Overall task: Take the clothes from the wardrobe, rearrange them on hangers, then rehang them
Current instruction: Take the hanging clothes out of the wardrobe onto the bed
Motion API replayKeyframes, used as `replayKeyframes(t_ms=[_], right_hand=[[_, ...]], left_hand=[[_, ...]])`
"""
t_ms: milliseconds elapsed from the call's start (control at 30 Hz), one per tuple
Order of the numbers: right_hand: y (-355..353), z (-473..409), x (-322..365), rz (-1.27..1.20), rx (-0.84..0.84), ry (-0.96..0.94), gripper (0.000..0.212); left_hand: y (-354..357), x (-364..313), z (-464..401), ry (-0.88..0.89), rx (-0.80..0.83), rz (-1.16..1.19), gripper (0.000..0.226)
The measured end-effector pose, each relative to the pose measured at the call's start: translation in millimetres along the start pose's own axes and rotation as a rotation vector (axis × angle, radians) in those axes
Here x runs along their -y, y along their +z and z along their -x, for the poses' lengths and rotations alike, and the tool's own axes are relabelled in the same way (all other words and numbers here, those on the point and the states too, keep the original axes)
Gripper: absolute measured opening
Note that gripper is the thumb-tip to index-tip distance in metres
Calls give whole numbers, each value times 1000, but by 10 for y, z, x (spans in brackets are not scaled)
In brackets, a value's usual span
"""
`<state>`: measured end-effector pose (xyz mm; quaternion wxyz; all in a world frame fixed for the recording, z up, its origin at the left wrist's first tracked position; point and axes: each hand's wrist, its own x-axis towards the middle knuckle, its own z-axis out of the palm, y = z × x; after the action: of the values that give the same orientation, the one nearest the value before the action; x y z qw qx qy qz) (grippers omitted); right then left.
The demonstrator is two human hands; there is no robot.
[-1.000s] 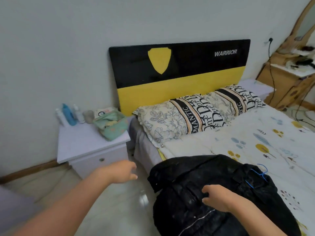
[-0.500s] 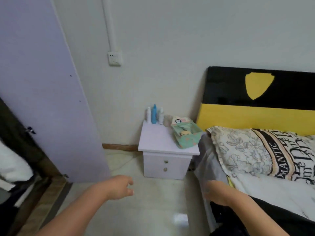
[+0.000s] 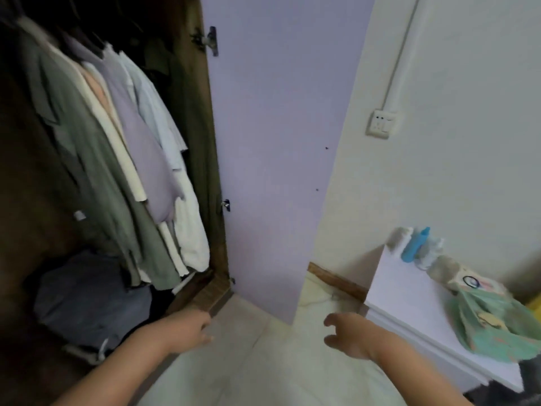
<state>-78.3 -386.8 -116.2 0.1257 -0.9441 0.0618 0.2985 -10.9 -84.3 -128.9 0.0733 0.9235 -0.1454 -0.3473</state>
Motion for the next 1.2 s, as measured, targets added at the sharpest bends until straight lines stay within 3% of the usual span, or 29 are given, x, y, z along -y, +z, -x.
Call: replayKeyframes(t_ms=[133, 367, 467, 500, 567, 700, 733, 833, 1000, 1100, 1200], right_hand=[[-255, -476, 489, 82, 42, -122, 50], [-814, -1302, 1244, 246, 84, -330, 51], [-1118, -1574, 1550, 285, 88, -417, 49], [-1208, -1680, 1688, 296, 86, -453, 49], [-1325, -1770, 1877, 317, 74, -498, 49], [-1475, -1957, 2336, 325, 46, -620, 49], [-1521, -1993, 2460, 315, 32, -641, 49], [-1708, -2014, 2860, 273, -65, -733, 44], [-2073, -1747, 3683, 39, -359, -989, 36], [-2291, -1544, 4247, -199, -594, -1101, 42], [-2491, -1456, 4798, -243, -745, -1171, 51]], left_hand=[[-60, 494, 33, -116, -15, 154, 30], [-420, 964, 26, -284, -156, 297, 46], [-622, 1055, -16, -330, -248, 385, 13], [-685, 1090, -23, -319, -287, 414, 12], [-820, 1094, -13, -311, -302, 438, 32], [-1000, 1358, -18, -378, -340, 470, 10], [-1065, 1442, -17, -387, -352, 462, 14], [-1328, 1679, -54, -397, -457, 462, 37], [-1904, 2091, -185, -301, -710, 483, 42], [-2303, 2335, -193, -224, -889, 423, 46], [-2655, 2577, -131, -159, -1021, 398, 49]])
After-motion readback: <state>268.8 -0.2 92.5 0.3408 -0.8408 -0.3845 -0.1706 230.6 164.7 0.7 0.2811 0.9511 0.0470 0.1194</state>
